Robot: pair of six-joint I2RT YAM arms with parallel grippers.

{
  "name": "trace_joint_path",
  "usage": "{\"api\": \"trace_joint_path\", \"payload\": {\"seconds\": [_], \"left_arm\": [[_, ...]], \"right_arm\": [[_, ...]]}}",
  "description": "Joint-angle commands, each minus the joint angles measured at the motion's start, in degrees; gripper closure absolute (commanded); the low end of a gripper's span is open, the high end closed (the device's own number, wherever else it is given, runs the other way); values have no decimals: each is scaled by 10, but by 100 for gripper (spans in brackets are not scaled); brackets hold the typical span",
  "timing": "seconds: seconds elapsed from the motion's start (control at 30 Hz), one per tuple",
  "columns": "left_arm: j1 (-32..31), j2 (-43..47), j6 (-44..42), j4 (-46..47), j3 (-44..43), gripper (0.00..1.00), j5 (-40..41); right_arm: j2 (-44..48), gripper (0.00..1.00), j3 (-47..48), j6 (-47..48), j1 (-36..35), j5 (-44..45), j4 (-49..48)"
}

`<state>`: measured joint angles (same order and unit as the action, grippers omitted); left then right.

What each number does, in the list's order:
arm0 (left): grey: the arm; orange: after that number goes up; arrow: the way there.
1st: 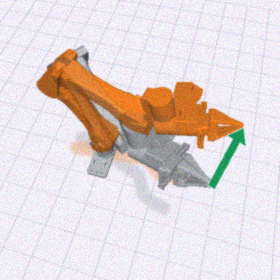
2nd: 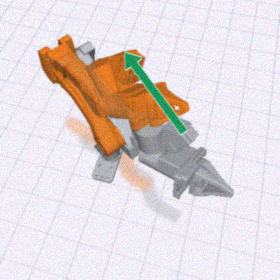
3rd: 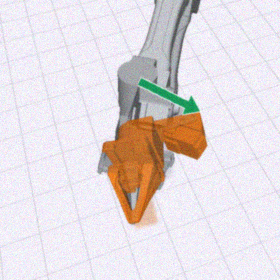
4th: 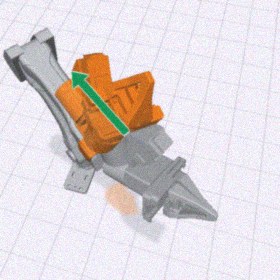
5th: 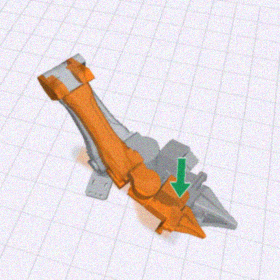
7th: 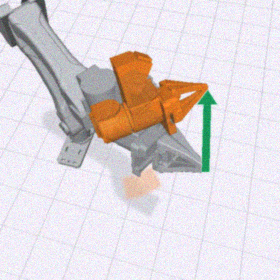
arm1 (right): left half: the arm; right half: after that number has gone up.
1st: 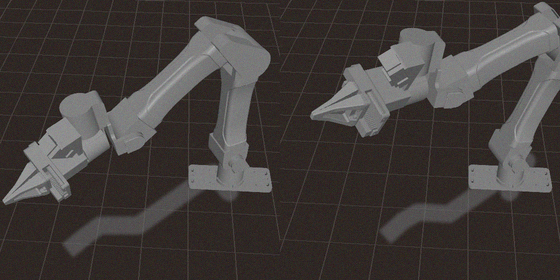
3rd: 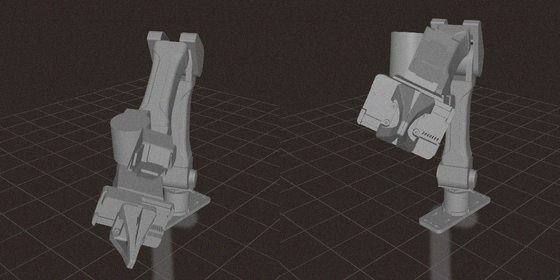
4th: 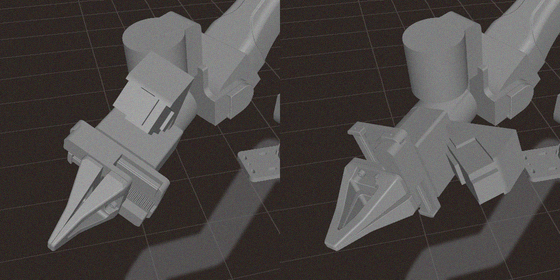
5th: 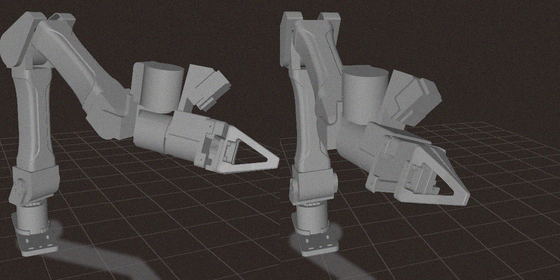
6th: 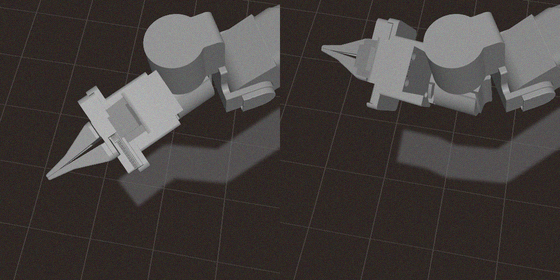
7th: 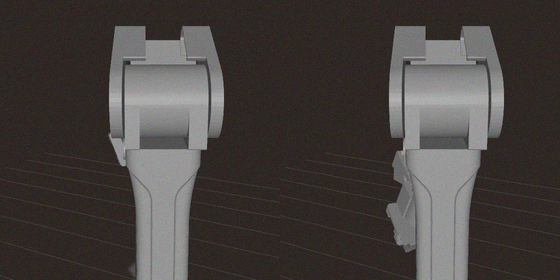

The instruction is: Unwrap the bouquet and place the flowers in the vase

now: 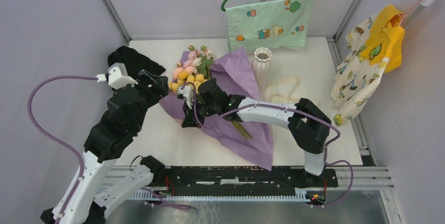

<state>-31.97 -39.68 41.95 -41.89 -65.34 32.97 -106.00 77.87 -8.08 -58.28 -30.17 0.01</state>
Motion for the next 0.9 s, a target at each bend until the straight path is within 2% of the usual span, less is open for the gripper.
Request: {"api": "trace_joint_path", "payload": {"seconds": [0.0, 0.2, 0.27, 0.4, 0.47, 0.63, 0.7, 0.87], "left_arm": [[-2, -1, -5, -9, -19, 17, 19], [-1, 1, -6, -14, -17, 17, 25], [-1, 1, -5, -14, -14, 17, 26], [-1, 0, -1, -14, -8, 17, 28], [-2, -1, -2, -14, -7, 17, 34], [-1, -5, -1, -10, -8, 17, 40], [-1, -12, -1, -8, -8, 17, 30], [-1, -31, -3, 2, 6, 17, 0]], "right_arm": [[-62, 96, 17, -50, -28, -33, -64], [-141, 90, 58, -62, -54, -31, -58], [-154, 82, 66, -62, -54, -32, -53], [-145, 50, 68, -44, -54, -22, -30], [-119, 36, 58, -30, -54, -3, -15], [-10, 20, 6, 0, -54, 30, 15], [34, 15, -21, 2, -54, 39, 12], [132, 14, -77, 12, -54, 105, 31]]}}
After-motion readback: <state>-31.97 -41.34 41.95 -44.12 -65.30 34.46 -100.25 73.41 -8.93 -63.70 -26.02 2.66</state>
